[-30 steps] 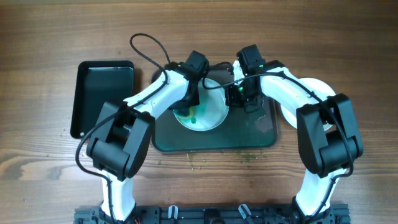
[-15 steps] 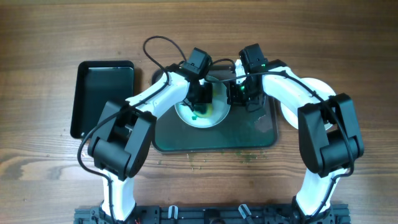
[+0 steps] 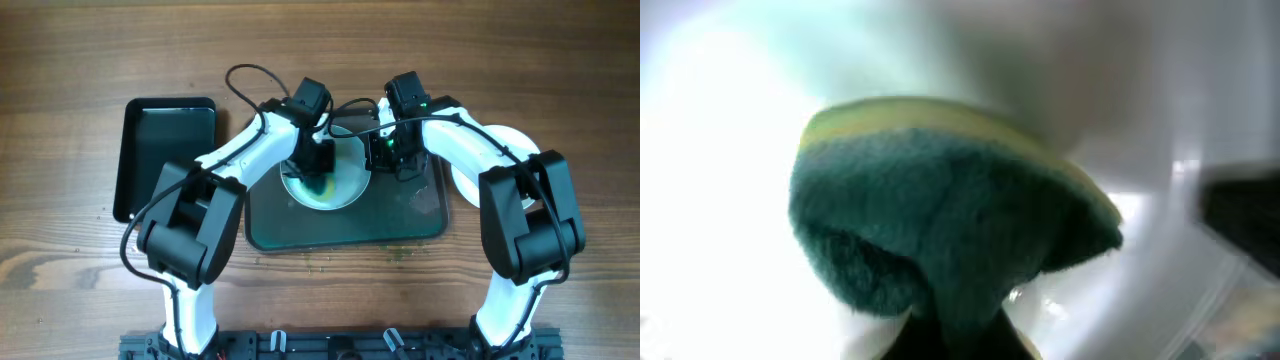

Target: Clean dirty plates on tray and stack at the side

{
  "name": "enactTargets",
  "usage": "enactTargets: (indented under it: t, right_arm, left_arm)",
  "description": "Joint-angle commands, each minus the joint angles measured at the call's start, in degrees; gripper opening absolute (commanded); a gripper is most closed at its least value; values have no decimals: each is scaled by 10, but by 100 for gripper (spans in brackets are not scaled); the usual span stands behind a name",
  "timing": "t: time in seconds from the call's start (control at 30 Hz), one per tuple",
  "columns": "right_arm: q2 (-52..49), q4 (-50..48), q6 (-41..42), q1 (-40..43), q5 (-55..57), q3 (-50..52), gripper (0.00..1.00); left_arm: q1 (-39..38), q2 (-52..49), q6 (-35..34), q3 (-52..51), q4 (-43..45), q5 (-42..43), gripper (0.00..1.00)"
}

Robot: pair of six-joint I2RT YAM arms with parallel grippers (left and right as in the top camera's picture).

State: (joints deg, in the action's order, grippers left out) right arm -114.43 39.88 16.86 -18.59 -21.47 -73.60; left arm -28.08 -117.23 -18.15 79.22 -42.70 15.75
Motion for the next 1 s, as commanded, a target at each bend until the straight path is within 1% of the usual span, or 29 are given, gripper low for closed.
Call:
enactTargets:
  t: [0.0,0.03,0.1,0.13,0.17,0.23,0.27,0.37,0.43,0.57,0.6,0.73,0.8,0.83,0.9,0.97]
  right_arm:
    - [-6,8,-2,-2,-26,2,4]
    - [-6,13,-3,-2,-26,2,4]
    - [-6,15,-3,-2,-26,2,4]
    - [-6,14,-3,-2,-23,2,4]
    - [-6,15,-3,-2,-19,2,4]
    - [-6,15,-3,-2,1,2,4]
    - [-6,15,-3,-3,16,2,4]
    - [-4,16,-3,-4,58,2,4]
    - [14,21,-3,-9,96,2,4]
    - [82,33,-2,-40,201,2,4]
    - [109,35,-1,-58,250,2,4]
    - [198,53,31,-151,506,2,4]
    - [219,70,34,-202,638,2,4]
    - [221,80,40,-220,686,2,4]
    - [221,122,63,-270,814,2,4]
    - [221,154,82,-310,900,2,4]
  left_arm:
    - [2,-17,-34,-9,55,-10,4]
    - [8,-17,-74,-9,66,-81,4]
    - [20,-16,-114,-8,69,-180,4]
    - [37,-16,-133,2,47,-246,4]
    - [51,-15,-141,17,17,-277,4]
    - [79,-13,-141,55,-50,-307,4]
    - [101,-10,-141,85,-98,-306,4]
    - [134,-2,-131,155,-202,-297,4]
    - [146,11,-74,197,-245,-253,4]
    - [149,51,-41,236,-270,-210,4]
    - [149,68,-34,239,-270,-205,4]
    - [149,118,-30,239,-273,-203,4]
    - [149,125,-30,239,-272,-203,4]
    - [149,124,-30,239,-272,-203,4]
    - [149,124,-30,239,-272,-203,4]
    - [149,124,-30,239,-272,-203,4]
